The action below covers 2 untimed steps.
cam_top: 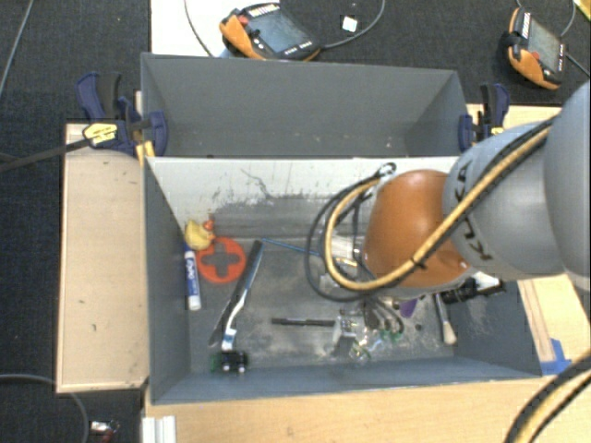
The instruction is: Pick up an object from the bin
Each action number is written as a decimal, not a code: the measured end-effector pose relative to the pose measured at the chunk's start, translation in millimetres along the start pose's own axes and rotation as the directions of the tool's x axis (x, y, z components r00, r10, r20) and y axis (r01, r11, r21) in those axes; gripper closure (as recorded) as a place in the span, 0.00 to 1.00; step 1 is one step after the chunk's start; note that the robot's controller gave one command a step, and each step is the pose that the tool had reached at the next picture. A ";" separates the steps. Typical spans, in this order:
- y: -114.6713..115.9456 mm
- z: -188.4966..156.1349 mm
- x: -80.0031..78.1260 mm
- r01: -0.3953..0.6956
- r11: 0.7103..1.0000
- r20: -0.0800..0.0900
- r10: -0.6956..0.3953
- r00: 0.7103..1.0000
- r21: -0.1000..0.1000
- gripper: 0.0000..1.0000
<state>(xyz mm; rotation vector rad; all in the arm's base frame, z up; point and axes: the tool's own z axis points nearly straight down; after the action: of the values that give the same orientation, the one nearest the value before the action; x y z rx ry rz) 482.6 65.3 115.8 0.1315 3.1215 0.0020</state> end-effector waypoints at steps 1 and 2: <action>19.5 15.6 6.4 0.142 0.990 -0.018 -0.142 0.990 -0.001 0.00; 19.0 45.5 8.0 0.035 0.999 0.000 -0.035 0.999 0.000 0.00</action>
Offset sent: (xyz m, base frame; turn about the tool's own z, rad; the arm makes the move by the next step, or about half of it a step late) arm -0.0061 0.0198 -0.0458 -0.0356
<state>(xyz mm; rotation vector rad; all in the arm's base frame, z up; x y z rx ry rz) 477.0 85.0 70.3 0.0764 3.1233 0.0021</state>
